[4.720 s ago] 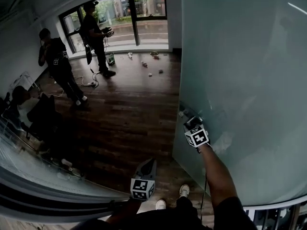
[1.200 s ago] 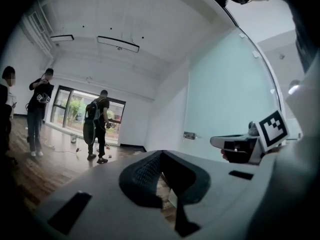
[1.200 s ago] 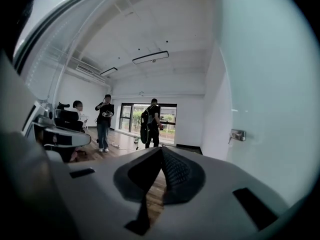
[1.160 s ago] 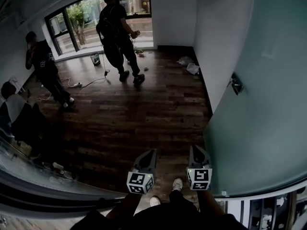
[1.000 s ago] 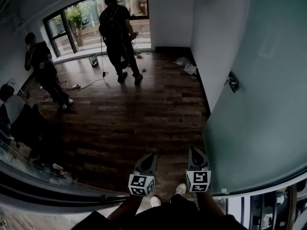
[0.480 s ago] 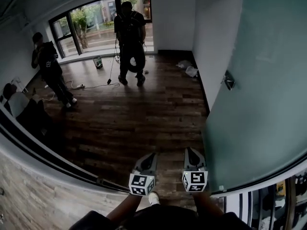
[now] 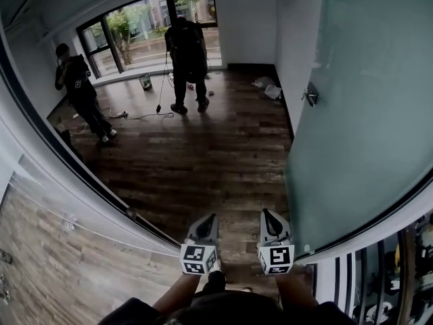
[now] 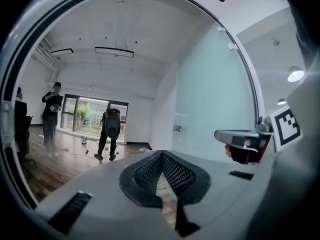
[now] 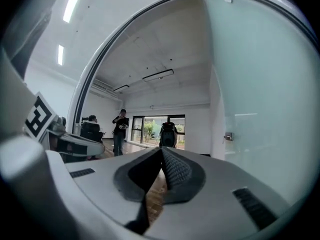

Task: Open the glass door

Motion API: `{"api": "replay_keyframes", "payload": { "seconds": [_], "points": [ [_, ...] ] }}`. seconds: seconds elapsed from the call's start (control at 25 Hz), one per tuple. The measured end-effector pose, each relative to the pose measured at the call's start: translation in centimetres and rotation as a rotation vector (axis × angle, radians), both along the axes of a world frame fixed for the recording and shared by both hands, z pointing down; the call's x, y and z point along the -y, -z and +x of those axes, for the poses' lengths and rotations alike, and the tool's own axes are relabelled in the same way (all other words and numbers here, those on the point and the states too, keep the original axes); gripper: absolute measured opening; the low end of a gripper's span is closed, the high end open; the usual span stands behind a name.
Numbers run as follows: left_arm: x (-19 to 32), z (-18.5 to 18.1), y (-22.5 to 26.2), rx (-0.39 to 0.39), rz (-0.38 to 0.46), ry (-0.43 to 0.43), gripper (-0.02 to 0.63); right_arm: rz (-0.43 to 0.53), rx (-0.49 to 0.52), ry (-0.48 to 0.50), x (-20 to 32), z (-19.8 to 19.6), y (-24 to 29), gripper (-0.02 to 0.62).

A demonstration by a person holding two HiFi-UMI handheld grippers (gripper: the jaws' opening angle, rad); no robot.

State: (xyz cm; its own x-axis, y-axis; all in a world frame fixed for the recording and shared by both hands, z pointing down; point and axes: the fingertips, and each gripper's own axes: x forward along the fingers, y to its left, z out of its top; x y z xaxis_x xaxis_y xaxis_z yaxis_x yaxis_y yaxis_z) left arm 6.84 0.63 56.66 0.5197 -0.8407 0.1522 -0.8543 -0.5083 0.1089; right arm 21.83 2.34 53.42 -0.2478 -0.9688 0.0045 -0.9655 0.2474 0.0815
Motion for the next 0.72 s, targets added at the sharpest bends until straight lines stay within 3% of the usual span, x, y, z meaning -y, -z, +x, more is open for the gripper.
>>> {"api": "replay_keyframes", "payload": {
  "seconds": [0.4,0.72],
  "points": [
    [-9.2,1.4,-0.8,0.032,-0.027,0.025,0.003,-0.019,0.011,0.034,-8.6,1.3,-0.9,0.018],
    [-10.7,1.8,-0.2,0.037,0.002,-0.003,0.003,0.000,0.004,-0.003,-10.5,0.7,-0.7,0.017]
  ]
}}
